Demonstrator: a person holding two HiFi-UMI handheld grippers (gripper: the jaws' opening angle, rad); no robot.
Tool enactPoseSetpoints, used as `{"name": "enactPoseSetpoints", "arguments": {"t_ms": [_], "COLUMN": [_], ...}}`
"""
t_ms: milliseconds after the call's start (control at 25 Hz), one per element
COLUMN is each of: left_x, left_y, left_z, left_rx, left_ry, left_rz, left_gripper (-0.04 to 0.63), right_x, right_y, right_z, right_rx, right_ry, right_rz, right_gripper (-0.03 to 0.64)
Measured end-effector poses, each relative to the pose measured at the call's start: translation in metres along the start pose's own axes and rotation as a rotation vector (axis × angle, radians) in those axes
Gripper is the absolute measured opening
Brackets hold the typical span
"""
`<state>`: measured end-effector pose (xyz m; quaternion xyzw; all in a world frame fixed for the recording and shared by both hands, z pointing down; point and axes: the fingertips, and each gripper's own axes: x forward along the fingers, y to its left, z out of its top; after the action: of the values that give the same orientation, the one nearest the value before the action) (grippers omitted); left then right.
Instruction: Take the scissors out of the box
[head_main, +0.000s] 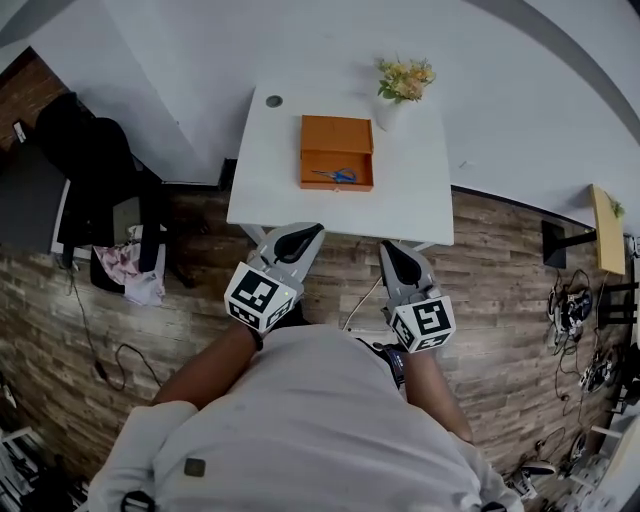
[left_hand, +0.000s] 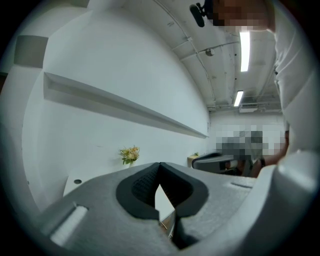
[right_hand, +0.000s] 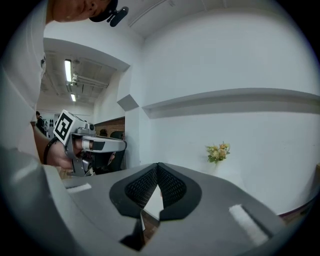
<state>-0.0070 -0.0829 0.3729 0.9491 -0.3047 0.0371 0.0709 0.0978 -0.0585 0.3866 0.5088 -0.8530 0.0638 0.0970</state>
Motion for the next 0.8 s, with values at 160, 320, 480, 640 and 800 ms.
{"name": "enactPoseSetpoints", "arguments": {"t_ms": [160, 320, 480, 640, 800], "left_x": [-0.007, -0.015, -0.014, -0.014, -0.005], "left_y": [0.039, 0.064, 0.080, 0.093, 0.111], "left_z": [0.003, 0.003, -0.001, -0.005, -0.002], "left_rx": [-0.019, -0.042, -0.054, -0.057, -0.054], "left_ry": [-0.013, -0.020, -0.009, 0.000, -0.002], "left_rz": [0.007, 0.026, 0.040, 0.068, 0.111], "left_gripper": [0.003, 0.003, 0.003, 0.003, 0.003], "right_x": [0.035, 0.058, 0.077, 0.095, 0.119], "right_y": [0.007, 0.019, 0.015, 0.013, 0.002], "right_z": [0.010, 0.010, 0.007, -0.003, -0.008], "right_rx": [-0.021, -0.042, -0.047, -0.059, -0.064], "right_ry": [0.006, 0.029, 0.050, 0.073, 0.090], "right_rz": [-0.004, 0.018, 0.036, 0.058, 0.098], "right_gripper": [0.011, 0.011, 0.011, 0.011, 0.011]}}
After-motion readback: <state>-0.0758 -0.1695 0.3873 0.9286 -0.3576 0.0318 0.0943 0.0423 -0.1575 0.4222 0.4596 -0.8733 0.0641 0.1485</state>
